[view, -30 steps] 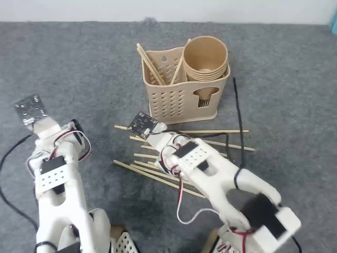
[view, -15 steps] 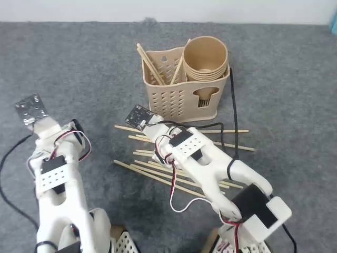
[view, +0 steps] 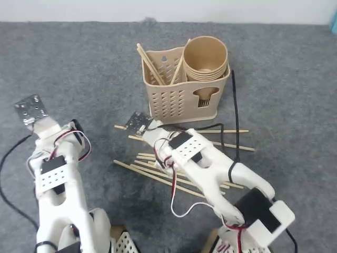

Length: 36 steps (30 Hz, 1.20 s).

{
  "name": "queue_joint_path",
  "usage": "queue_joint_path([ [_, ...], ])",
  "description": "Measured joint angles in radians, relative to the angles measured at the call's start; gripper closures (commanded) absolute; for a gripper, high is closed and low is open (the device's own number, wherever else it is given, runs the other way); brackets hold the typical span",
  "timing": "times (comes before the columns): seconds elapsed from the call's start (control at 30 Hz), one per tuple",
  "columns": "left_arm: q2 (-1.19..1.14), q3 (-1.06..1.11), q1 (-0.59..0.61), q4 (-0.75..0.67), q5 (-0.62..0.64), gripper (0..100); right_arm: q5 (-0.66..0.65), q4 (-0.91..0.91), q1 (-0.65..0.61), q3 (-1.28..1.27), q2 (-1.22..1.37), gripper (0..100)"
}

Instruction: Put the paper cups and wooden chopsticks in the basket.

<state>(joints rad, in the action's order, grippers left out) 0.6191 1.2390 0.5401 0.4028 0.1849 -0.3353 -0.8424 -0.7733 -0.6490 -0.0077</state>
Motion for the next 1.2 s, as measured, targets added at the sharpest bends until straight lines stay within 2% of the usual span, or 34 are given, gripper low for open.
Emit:
queue_joint_path([
  [0.1,0.0,0.0,0.0,0.0,0.0,83,-0.002,0.008,-0.002,0.002,0.005,88.0],
  [0.27,0.0,0.0,0.0,0.0,0.0,83,-0.002,0.071,0.009,0.021,0.058,99.4],
  [0.53,0.0,0.0,0.0,0.0,0.0,83,-0.003,0.046,0.006,0.026,0.049,99.1],
  [0.8,0.0,0.0,0.0,0.0,0.0,83,-0.003,-0.064,0.0,0.025,-0.173,99.1],
  [1.0,0.0,0.0,0.0,0.0,0.0,83,-0.003,-0.077,0.0,0.023,-0.407,99.1],
  [1.2,0.0,0.0,0.0,0.0,0.0,83,0.149,0.0,0.0,0.023,-0.655,99.1],
])
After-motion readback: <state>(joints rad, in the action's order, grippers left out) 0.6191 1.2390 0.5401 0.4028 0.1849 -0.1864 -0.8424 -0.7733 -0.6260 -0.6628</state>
